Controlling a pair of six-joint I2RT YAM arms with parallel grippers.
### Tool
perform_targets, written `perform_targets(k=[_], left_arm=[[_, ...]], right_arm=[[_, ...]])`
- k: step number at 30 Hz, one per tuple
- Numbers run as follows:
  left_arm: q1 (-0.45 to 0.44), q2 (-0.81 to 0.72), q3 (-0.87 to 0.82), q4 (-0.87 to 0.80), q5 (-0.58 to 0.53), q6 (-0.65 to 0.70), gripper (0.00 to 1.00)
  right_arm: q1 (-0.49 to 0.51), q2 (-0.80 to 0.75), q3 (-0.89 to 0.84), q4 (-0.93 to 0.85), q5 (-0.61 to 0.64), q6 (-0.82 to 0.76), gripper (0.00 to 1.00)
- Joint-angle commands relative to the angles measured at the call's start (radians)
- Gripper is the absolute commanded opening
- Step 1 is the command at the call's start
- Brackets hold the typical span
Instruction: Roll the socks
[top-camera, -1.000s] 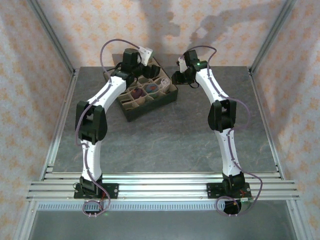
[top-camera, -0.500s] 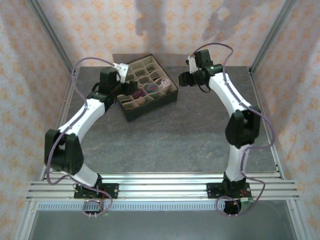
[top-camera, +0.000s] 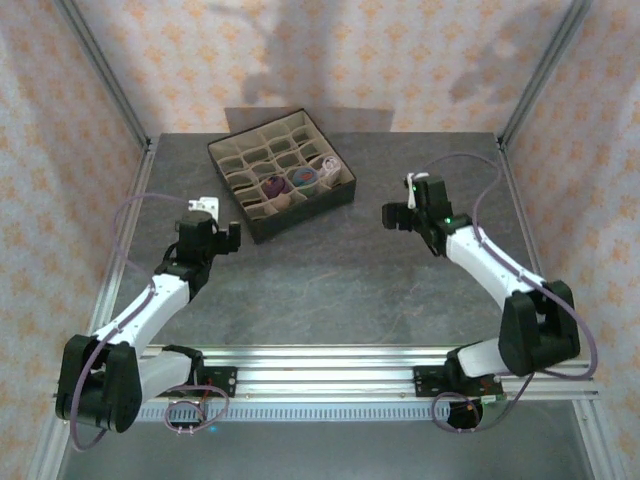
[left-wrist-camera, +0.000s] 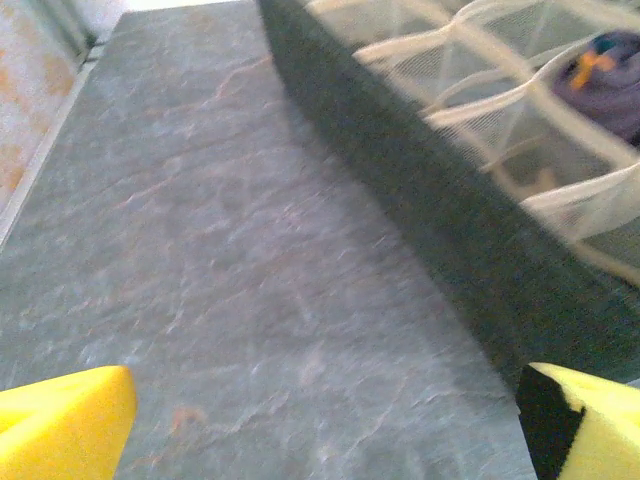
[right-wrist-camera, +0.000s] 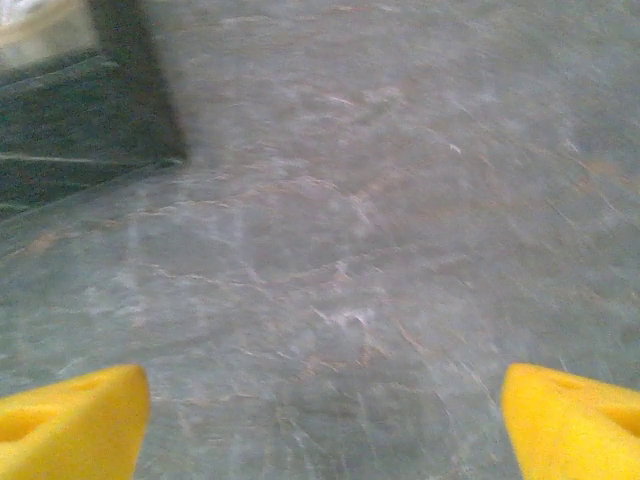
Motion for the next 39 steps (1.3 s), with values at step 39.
perform_targets(k=[39], left_arm=[[0.126, 0.418, -0.148, 0.793, 0.031, -0.025, 1.00]], right_arm=[[-0.240, 0.078, -0.471, 0.899, 0.068, -0.030, 0.99]])
